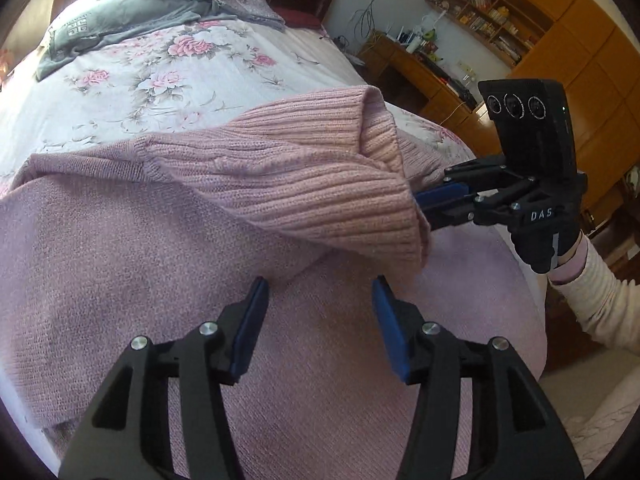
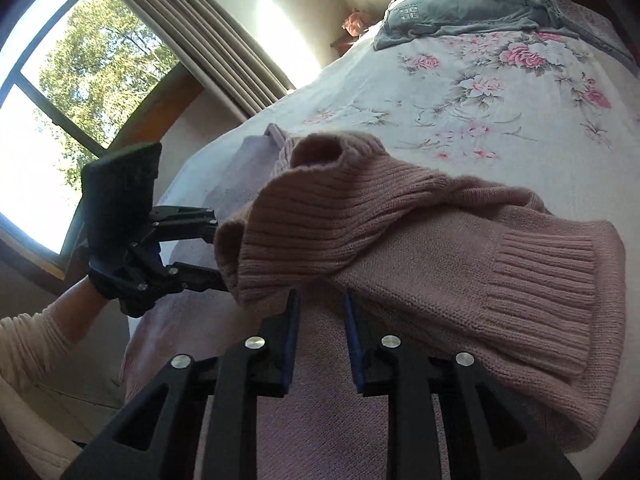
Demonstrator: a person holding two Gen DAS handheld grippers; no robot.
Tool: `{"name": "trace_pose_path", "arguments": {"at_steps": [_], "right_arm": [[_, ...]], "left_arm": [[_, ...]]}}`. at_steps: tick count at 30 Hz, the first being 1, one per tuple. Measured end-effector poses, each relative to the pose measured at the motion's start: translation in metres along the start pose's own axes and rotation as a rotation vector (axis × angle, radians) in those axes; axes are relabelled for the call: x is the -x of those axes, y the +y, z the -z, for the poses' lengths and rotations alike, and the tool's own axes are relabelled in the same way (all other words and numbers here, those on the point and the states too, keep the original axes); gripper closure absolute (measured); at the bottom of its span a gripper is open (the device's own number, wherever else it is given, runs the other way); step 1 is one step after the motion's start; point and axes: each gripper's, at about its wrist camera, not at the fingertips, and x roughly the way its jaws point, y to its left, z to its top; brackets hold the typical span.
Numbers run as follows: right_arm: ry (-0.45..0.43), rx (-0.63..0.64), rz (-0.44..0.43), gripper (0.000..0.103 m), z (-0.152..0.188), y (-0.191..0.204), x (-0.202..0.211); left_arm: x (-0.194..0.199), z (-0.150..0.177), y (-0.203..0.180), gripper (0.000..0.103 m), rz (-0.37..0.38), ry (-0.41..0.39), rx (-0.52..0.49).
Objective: Fold small clothes
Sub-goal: 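Lift the sweater side with both tools and fold it over the body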
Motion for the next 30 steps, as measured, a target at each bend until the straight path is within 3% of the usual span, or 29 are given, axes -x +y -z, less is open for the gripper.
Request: {"name": "trace_pose_path", "arguments": {"at_steps": [4, 6, 9, 11, 14, 18, 25, 30], "right_arm": [[-0.125, -0.046, -0.007, 0.079, -0.035, 0.004, 0.027], [-0.16, -0.077, -0.031, 0.078, -0.058, 0.004, 0.027], [-0.154, -0.11, 0.012, 0.078, -0.084, 0.0, 0.007], [-0.123, -0.137, -0.005, 0.079, -0.088, -0.005, -0.01], [-0.068, -0.121, 0.019, 0.085, -0.07, -0.004, -0.028], [0.004, -0.109, 0.102, 0.085, -0.034, -0.004, -0.049], [-0.055, -0.232, 0.029, 0.086, -0.015, -0.027, -0.05], [-0.11, -0.245, 0.055, 0.075, -0.005, -0.011, -0.017]], "left_arm": [[0.027, -0.021, -0.006, 0.043, 0.054, -0.141, 0.028], [0.028, -0.032, -0.008, 0.041, 0.037, -0.184, 0.059], [0.012, -0.042, -0.006, 0.041, -0.01, -0.16, 0.097], [0.0, -0.039, -0.008, 0.042, -0.05, -0.121, 0.09], [-0.01, -0.026, -0.01, 0.042, -0.065, -0.07, 0.091], [-0.019, -0.011, -0.005, 0.041, -0.099, -0.033, 0.096], [-0.025, 0.005, 0.002, 0.039, -0.102, -0.021, 0.14], [0.004, 0.024, -0.006, 0.038, -0.13, -0.04, 0.196]]}}
